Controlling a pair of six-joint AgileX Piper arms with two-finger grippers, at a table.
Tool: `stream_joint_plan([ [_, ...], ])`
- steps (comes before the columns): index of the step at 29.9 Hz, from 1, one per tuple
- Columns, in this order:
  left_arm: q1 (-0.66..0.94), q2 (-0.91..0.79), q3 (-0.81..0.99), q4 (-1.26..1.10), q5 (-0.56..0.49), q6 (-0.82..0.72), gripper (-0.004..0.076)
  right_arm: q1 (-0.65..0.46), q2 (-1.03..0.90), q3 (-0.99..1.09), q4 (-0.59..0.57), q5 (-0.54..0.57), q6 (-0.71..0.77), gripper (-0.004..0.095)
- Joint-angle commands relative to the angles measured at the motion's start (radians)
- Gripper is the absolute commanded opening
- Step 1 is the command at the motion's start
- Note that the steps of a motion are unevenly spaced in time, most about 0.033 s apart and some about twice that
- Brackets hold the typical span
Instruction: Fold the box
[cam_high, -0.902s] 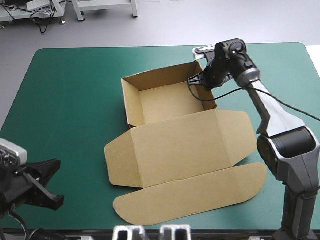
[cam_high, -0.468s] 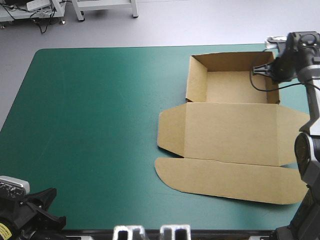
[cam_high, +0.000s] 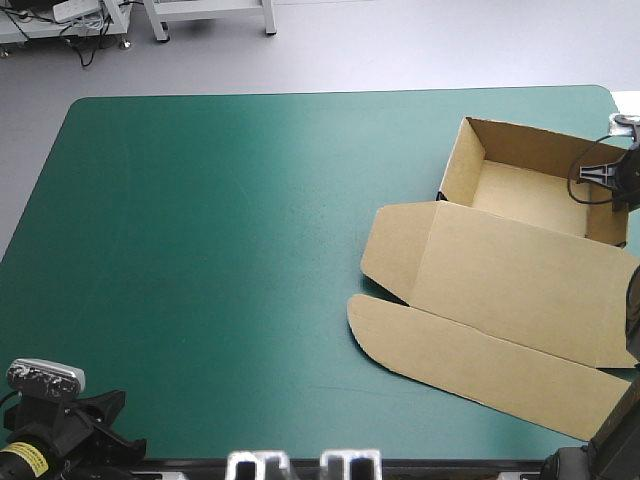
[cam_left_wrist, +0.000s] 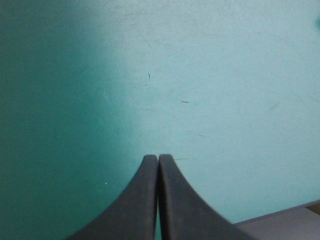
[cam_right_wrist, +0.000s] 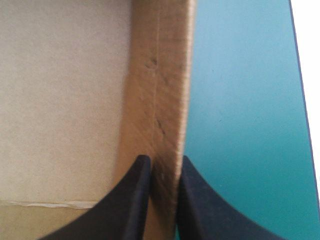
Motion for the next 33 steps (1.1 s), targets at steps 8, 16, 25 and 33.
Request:
stream_joint_plan([
  [8,-0.003,0.014,-0.021,0.02,0.036,-0.004,-0.0009,-0.008,-0.044,-0.022,0.064,0.012,-0.089,0.0418],
  [16,-0.003,0.014,-0.021,0.027,0.025,0.127,-0.0009,-0.008,-0.248,-0.024,0.079,0.012,-0.096,0.0418],
  [25,-0.003,0.014,-0.009,0.027,-0.015,0.116,-0.0009,0.001,-0.51,0.059,0.424,0.012,-0.138,0.0128],
  [33,-0.003,0.014,0.073,0.05,-0.05,0.096,-0.0009,0.071,-0.806,0.406,0.448,-0.013,-0.18,-0.001],
])
